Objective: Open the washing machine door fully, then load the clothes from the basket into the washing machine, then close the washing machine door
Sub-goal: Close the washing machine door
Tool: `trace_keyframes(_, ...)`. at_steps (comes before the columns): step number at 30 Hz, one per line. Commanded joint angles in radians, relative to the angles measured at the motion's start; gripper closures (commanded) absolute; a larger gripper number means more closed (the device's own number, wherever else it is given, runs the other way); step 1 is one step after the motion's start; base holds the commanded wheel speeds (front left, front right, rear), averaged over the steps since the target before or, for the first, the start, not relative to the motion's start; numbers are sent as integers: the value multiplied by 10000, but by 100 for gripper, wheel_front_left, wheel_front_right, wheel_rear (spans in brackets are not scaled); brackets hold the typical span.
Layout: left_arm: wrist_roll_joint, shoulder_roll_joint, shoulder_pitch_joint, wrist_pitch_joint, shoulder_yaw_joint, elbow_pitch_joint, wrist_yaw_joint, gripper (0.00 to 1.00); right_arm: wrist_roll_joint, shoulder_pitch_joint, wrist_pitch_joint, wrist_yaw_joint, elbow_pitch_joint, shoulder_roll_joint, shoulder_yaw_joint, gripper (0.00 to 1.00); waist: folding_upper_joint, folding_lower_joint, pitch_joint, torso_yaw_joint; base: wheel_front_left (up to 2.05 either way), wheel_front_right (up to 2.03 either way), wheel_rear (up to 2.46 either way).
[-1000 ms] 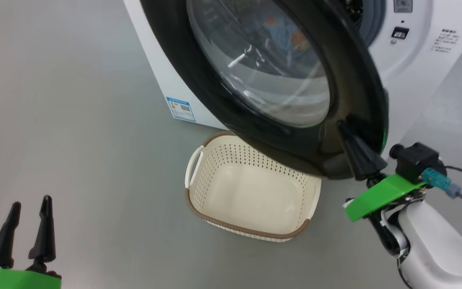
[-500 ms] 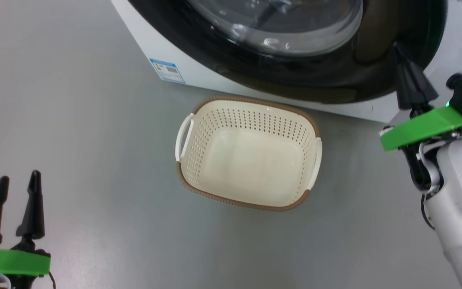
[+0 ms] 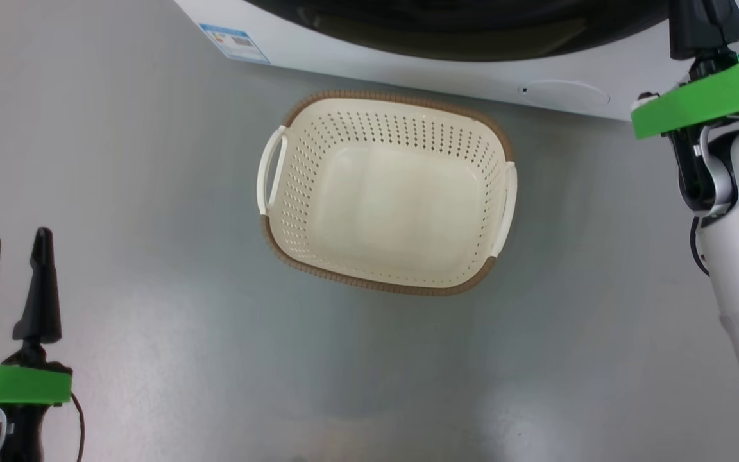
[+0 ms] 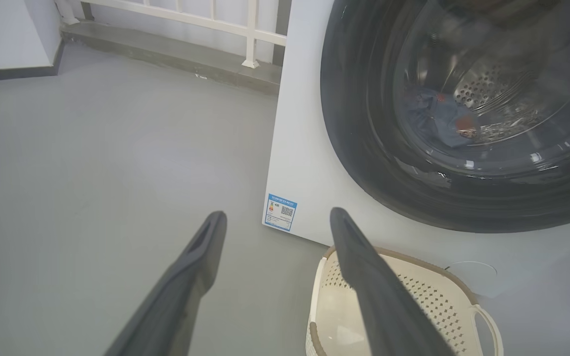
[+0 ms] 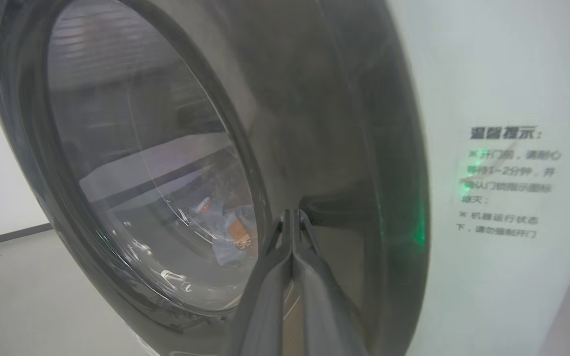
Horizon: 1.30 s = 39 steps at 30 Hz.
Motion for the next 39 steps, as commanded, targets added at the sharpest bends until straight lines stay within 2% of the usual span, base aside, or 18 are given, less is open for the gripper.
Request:
trace_keyframes(1, -121, 577, -265, -67, 381, -220, 6, 0, -157, -433, -34, -80, -114, 149, -90, 100, 0, -1, 358, -102, 0, 0, 0)
trace_keyframes(10, -124, 542, -463, -67, 226, -152, 6, 0, -507, -751, -34, -80, -118, 407, -633, 100, 0, -1, 232, -127, 0, 0, 0)
trace_keyframes(24, -126, 534, -274, -67, 187, 7, 6, 0, -136, 200, -34, -80, -250, 531, -388, 100, 0, -1, -475, -283, 0, 0, 0)
trace_keyframes(27, -105, 526, -203, -67, 165, 12, 6, 0, -16, 543, -34, -80, -402, 538, -271, 55, 0, -1, -727, -382, 0, 0, 0)
trace_keyframes(29, -82, 508, -160, -67, 136, 21, 6, 0, 39, 810, -34, -80, -508, 555, -113, 13, 0, -1, -933, -466, 0, 0, 0)
trace_keyframes(30, -69, 501, -134, -67, 127, 25, 6, 0, 67, 950, -34, -80, -560, 573, -49, 0, 0, -1, -1042, -515, 0, 0, 0)
trace_keyframes(39, 111, 489, 209, -67, 114, 27, 6, 0, 372, 2193, -34, -80, -1240, 590, 381, 0, 0, -1, -2106, -1106, 0, 0, 0)
